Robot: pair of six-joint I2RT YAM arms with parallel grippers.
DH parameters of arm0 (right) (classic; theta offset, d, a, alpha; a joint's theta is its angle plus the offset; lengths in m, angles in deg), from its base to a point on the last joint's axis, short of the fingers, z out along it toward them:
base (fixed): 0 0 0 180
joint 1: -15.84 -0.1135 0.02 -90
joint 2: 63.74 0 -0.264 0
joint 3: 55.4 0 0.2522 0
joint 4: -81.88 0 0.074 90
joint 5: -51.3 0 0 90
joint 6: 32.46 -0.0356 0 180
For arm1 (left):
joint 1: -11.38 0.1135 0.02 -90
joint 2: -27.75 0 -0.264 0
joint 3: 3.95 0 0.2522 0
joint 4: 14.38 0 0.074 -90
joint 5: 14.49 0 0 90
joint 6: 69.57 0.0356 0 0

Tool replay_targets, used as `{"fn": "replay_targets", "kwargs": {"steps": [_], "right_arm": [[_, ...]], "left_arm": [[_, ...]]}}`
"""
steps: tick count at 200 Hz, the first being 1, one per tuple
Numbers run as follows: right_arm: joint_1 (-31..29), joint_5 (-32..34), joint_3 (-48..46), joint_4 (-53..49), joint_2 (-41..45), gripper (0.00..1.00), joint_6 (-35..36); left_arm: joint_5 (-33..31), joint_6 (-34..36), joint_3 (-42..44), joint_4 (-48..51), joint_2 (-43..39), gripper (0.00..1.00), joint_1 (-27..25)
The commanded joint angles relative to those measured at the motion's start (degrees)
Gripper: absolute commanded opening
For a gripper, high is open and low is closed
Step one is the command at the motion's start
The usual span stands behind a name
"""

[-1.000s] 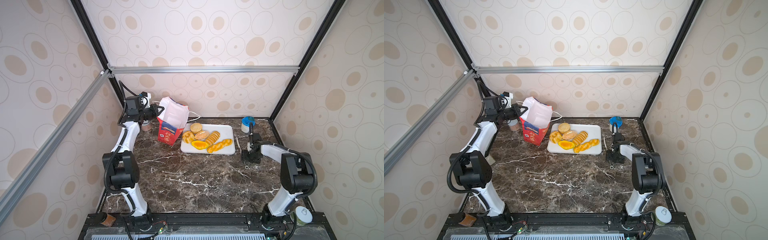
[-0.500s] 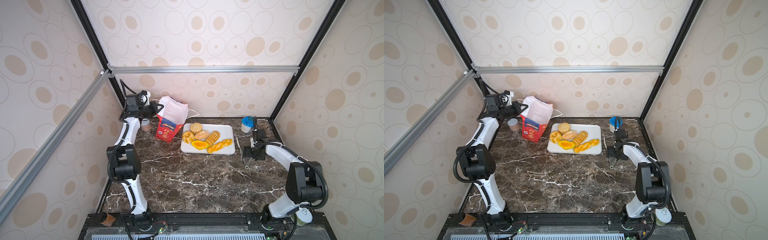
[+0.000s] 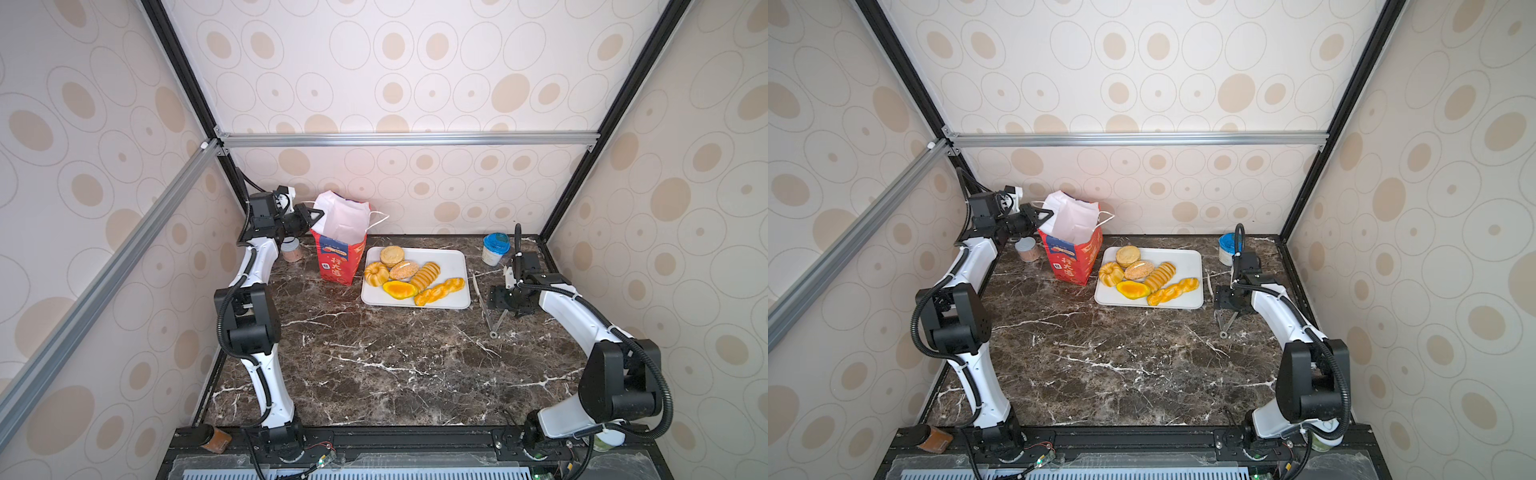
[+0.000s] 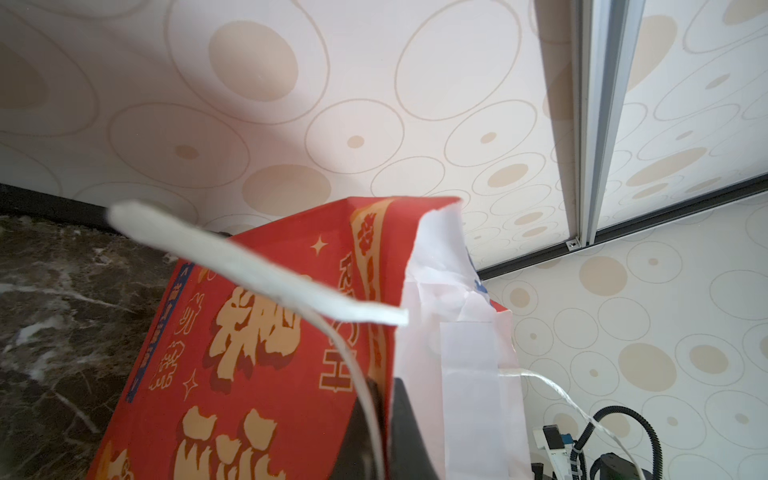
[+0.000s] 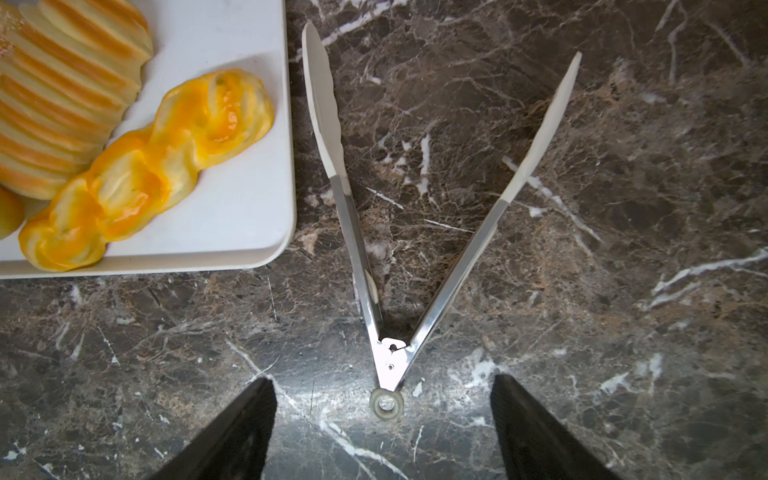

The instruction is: Take the fake bread out of the paper bag

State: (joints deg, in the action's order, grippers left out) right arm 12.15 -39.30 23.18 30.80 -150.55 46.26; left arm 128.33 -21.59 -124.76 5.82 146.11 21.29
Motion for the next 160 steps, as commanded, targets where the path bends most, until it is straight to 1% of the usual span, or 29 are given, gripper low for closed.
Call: {"fn": "replay_targets", "kwargs": {"steps": [1, 6, 9, 26, 34, 41, 62, 70, 72, 76, 78, 97, 122, 147, 160], "right_arm": [[-0.1, -2.1, 0.0, -0.8, 0.5, 0.84, -0.6], [-0.3, -2.5, -0.1, -0.7, 0.8, 0.84, -0.7], [-0.4, -2.6, -0.2, -0.7, 1.1, 0.84, -0.8], [-1.1, -2.7, -0.2, -0.8, 2.3, 0.84, -0.7], [-1.4, -2.7, -0.1, -1.0, 2.9, 0.84, -0.6], [-1.5, -2.8, 0.2, -1.2, 3.3, 0.84, -0.6], [-2.0, -3.5, 1.0, -1.4, 4.2, 0.84, -0.5], [-2.2, -3.7, 1.5, -1.6, 4.4, 0.84, -0.4], [-2.3, -3.8, 1.6, -1.7, 4.5, 0.84, -0.4], [-2.5, -4.0, 1.9, -1.8, 4.5, 0.85, -0.4], [-2.6, -4.0, 2.0, -1.8, 4.5, 0.84, -0.3], [-3.3, -4.4, 2.8, -2.1, 5.0, 0.84, 0.1], [-4.0, -4.3, 2.5, -2.1, 6.4, 0.84, -0.2], [-4.9, -4.3, 2.4, -1.9, 8.1, 0.84, -0.7], [-5.1, -4.2, 2.9, -2.2, 8.6, 0.84, -0.7]], "left_arm": [[0.8, 2.1, -1.2, 0.5, 0.4, 0.31, 0.4], [0.7, 2.6, -1.2, 0.9, 0.4, 0.36, 0.4], [0.7, 3.0, -1.3, 1.0, 0.3, 0.41, 0.4], [-0.4, 5.0, -1.8, 2.4, -0.1, 0.60, 0.4], [-1.6, 6.6, -2.7, 4.3, -0.2, 0.64, 0.4], [-3.0, 8.0, -3.4, 6.0, -0.4, 0.76, 0.4], [-8.3, 12.7, -5.5, 11.8, -1.5, 0.79, 0.3], [-10.8, 14.3, -6.2, 13.9, -2.0, 0.82, 0.4], [-11.4, 14.7, -6.2, 14.5, -2.3, 0.84, 0.4], [-12.4, 15.3, -6.3, 15.3, -2.6, 0.95, 0.4], [-12.8, 15.6, -6.3, 15.7, -2.8, 0.98, 0.3], [-15.9, 18.1, -5.2, 18.1, -5.0, 0.99, 0.3], [-18.7, 20.8, -0.5, 18.2, -9.2, 1.00, 0.3], [-17.2, 21.2, 4.9, 16.2, -14.0, 1.00, 0.4], [-17.9, 21.2, 7.7, 15.5, -16.6, 1.00, 0.4]]}}
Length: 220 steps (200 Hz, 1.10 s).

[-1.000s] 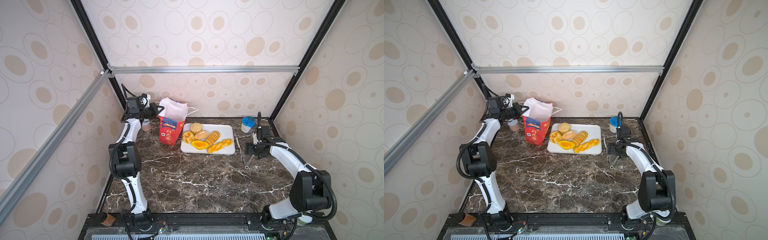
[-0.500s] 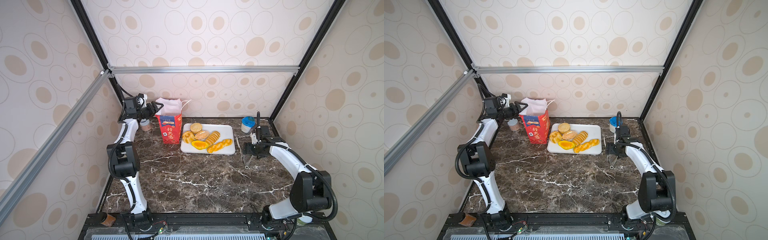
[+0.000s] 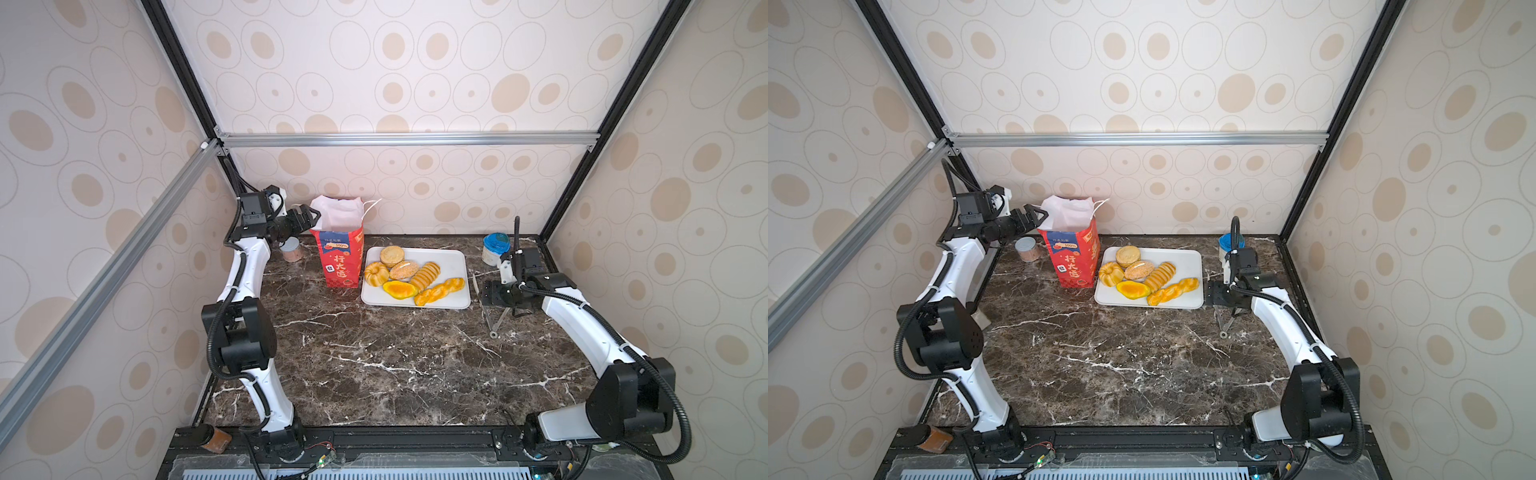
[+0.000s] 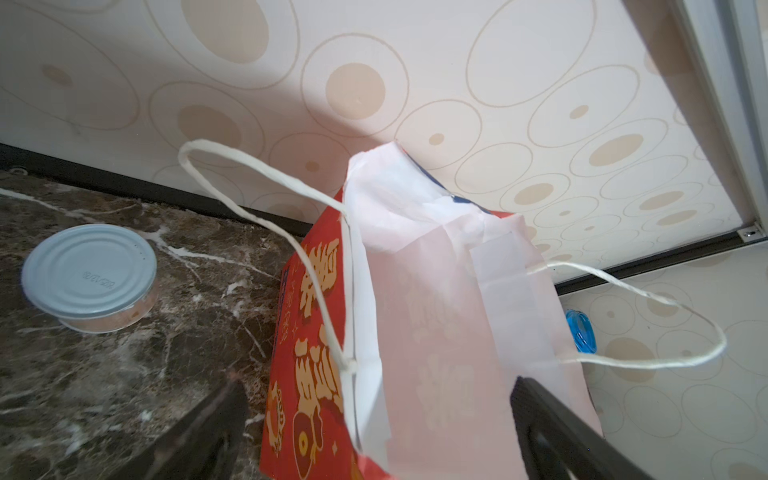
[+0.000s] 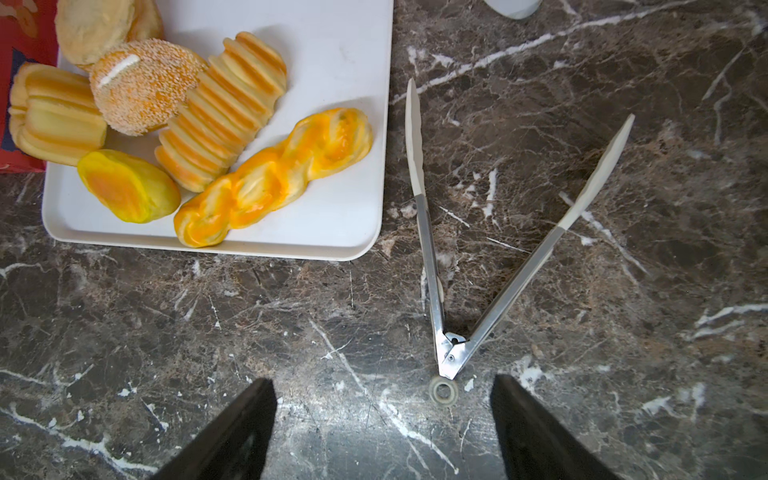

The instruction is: Take the fake bread out of the paper bag

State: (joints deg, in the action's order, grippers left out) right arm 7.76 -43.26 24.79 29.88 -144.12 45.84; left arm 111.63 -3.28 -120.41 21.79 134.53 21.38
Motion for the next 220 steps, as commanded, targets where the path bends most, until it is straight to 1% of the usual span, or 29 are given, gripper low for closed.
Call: {"fn": "replay_targets", "kwargs": {"steps": [1, 33, 44, 46, 51, 54, 74, 79, 103, 122, 131, 145, 161, 174, 184, 190, 196, 207, 220], "right_arm": [[-0.8, -0.2, 1.4, -1.3, 2.2, 0.84, -0.3], [-1.2, -0.4, 1.5, -0.8, 3.8, 0.85, -0.5], [-1.3, -0.4, 1.4, -0.3, 4.3, 0.86, -0.3], [-1.3, -0.3, 1.3, -0.2, 4.4, 0.88, -0.3], [-1.3, -0.4, 1.4, -0.2, 4.6, 0.97, -0.1], [-1.3, -0.4, 1.4, -0.2, 4.7, 1.00, 0.1], [-1.4, 0.5, 1.1, 0.1, 5.6, 1.00, 0.4], [-1.4, 0.6, 0.6, 0.8, 6.0, 1.00, 0.2], [-1.7, 0.9, -0.6, 4.4, 7.3, 1.00, -0.3], [-2.7, 4.5, 0.4, 5.4, 8.9, 1.00, 0.6], [-3.2, 6.6, 0.2, 6.8, 10.2, 1.00, 1.3], [-4.0, 10.7, -0.9, 10.7, 12.9, 1.00, 2.1], [-4.8, 14.3, -4.4, 19.3, 16.1, 1.00, 4.3], [-4.9, 13.1, -10.8, 32.1, 17.9, 1.00, 8.7], [-4.9, 11.0, -16.1, 42.5, 17.8, 1.00, 13.2], [-4.9, 10.4, -17.7, 45.6, 17.4, 1.00, 14.9], [-4.5, 11.2, -18.3, 45.1, 16.9, 1.00, 14.6], [-4.0, 14.2, -18.7, 43.4, 16.7, 1.00, 14.1], [-3.3, 17.4, -24.6, 49.2, 18.5, 1.00, 15.6]], "left_arm": [[-1.4, 2.9, 3.6, -0.6, -5.2, 1.00, 0.3], [-5.2, 3.1, 13.7, -3.5, -13.4, 1.00, 0.4], [-5.5, 3.7, 17.3, -4.3, -16.5, 1.00, 0.3], [-5.5, 3.9, 18.0, -4.5, -17.1, 1.00, 0.3], [-5.7, 4.3, 19.3, -4.5, -18.4, 1.00, 0.4], [-5.4, 4.7, 20.0, -4.6, -19.2, 1.00, 0.3], [-8.7, 5.7, 24.3, -4.9, -25.9, 1.00, 0.3], [-11.5, 5.9, 25.5, -5.0, -27.9, 1.00, 0.3], [-19.6, 7.4, 31.5, -4.3, -38.2, 1.00, 0.1], [-25.6, 6.9, 38.8, -4.1, -44.8, 1.00, -0.5], [-27.4, 7.3, 42.9, -4.8, -48.1, 1.00, -1.7], [-32.2, 8.7, 49.2, -6.5, -52.0, 1.00, -5.5], [-41.7, 11.4, 56.7, -12.5, -56.2, 1.00, -11.5], [-50.8, 14.3, 63.7, -20.9, -59.1, 1.00, -15.3], [-56.1, 18.8, 70.6, -31.2, -60.5, 1.00, -17.6], [-57.2, 20.8, 74.2, -36.8, -60.9, 1.00, -18.1], [-57.5, 21.5, 77.7, -41.8, -60.9, 1.00, -18.2], [-59.7, 21.1, 81.5, -46.5, -59.8, 1.00, -18.2], [-61.5, 19.1, 84.5, -50.9, -55.8, 1.00, -18.1]]}}
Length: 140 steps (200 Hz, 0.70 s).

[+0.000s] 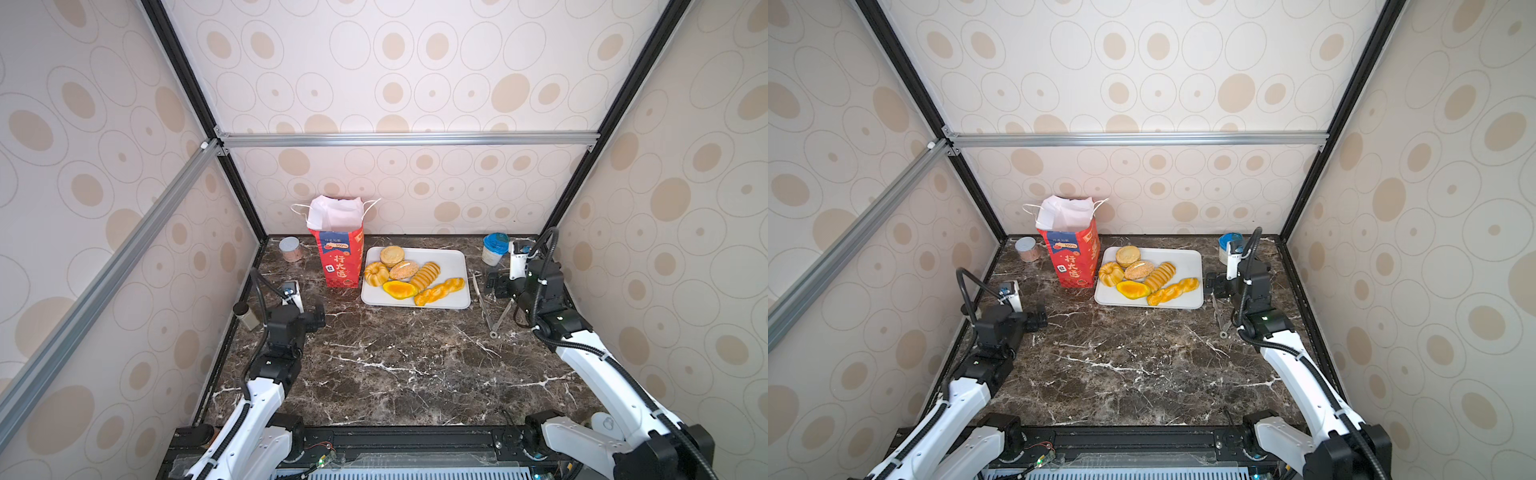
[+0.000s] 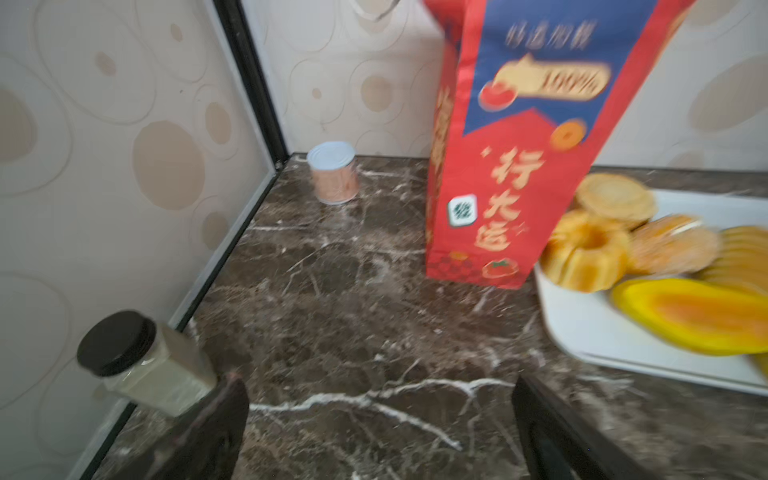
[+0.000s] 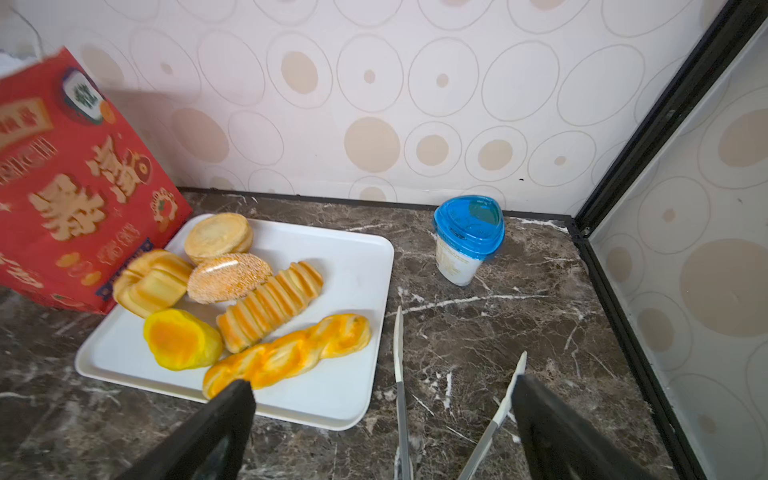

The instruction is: Take the fake bread out of the paper bag

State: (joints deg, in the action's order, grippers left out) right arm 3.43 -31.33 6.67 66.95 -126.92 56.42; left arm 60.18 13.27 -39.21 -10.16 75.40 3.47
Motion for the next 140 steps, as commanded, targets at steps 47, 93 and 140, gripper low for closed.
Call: {"fn": "replay_targets", "kwargs": {"steps": [47, 93, 140], "right_arm": [[9.2, 6.3, -27.9, 32.0, 2.6, 1.00, -1.4], [10.6, 4.7, -30.5, 50.0, -14.8, 1.00, -2.5], [10.4, 0.1, -26.5, 50.1, -24.5, 0.99, 0.0]], "left_arm": [[-10.0, 4.2, 11.8, -43.7, 19.2, 1.00, -0.2], [-4.6, 4.6, 9.6, -60.3, 33.0, 1.00, 3.4], [-0.6, 3.8, 9.9, -69.6, 42.3, 1.00, 5.0]]}}
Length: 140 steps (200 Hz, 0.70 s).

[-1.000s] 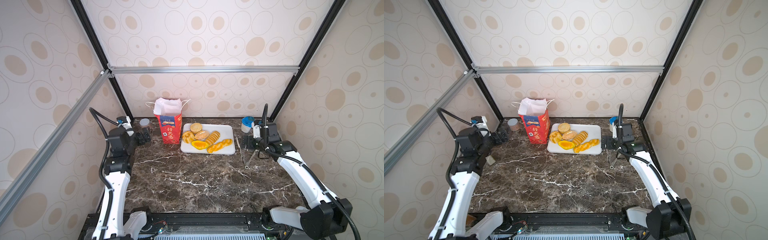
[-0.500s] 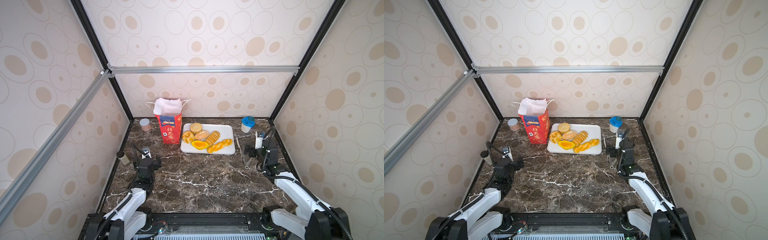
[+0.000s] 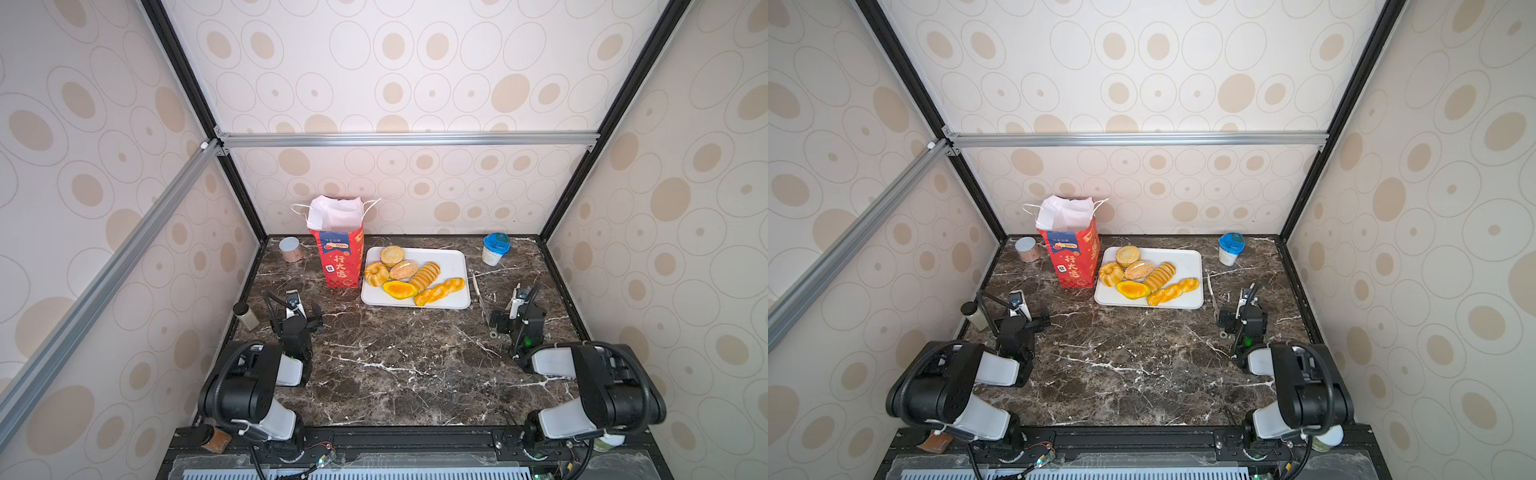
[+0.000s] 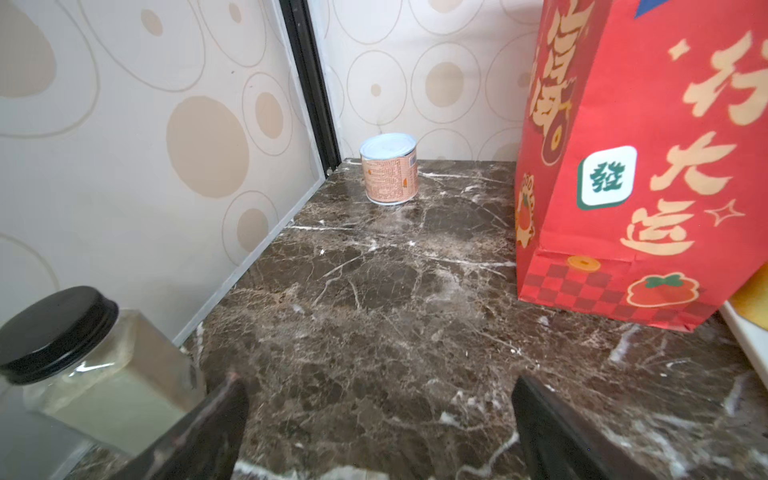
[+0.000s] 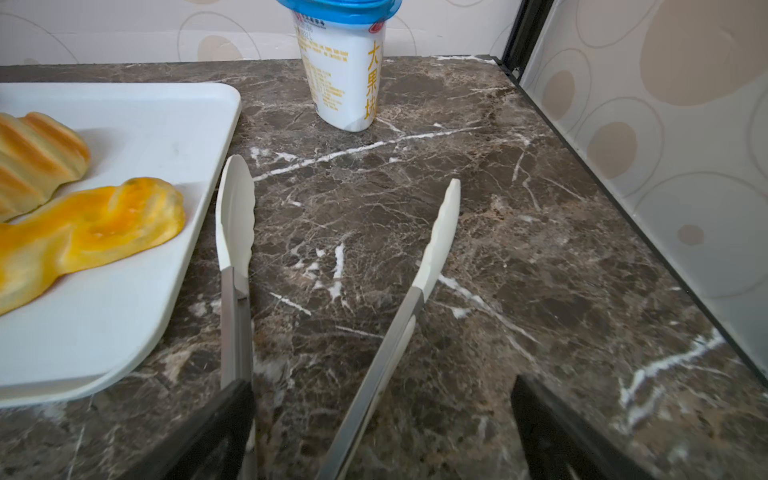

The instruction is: Take the fake bread out of the paper bag

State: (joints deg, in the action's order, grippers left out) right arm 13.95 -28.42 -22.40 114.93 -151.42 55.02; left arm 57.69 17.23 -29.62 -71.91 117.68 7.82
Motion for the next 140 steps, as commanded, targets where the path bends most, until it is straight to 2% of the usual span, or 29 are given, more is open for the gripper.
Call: {"fn": "replay_targets", "kwargs": {"steps": [1, 6, 23, 42, 74, 140], "right_arm": [[-0.1, -2.7, 2.8, 1.6, 0.1, 0.99, 1.3], [-0.2, -2.9, 3.8, -0.7, 0.3, 0.99, 1.1], [-0.1, -2.5, 3.3, 3.4, -1.4, 0.99, 1.3], [-0.2, -2.7, 4.1, -0.6, 0.0, 0.99, 1.1], [-0.2, -2.7, 3.8, 0.2, 0.1, 1.00, 1.1], [-0.2, -2.7, 3.7, 0.4, -0.1, 1.00, 1.2]], "left_arm": [[1.9, -0.1, 0.0, -7.4, 0.1, 1.00, 0.7], [1.6, 0.4, -0.8, -6.8, 0.9, 1.00, 0.6], [1.4, 0.3, -0.9, -6.4, 0.6, 1.00, 0.3], [1.4, 0.5, -0.3, -7.3, 0.5, 1.00, 0.3], [4.3, 1.6, -0.5, -7.5, 0.6, 1.00, 0.2], [4.6, 1.8, -0.8, -7.3, 0.9, 1.00, 0.2]]}}
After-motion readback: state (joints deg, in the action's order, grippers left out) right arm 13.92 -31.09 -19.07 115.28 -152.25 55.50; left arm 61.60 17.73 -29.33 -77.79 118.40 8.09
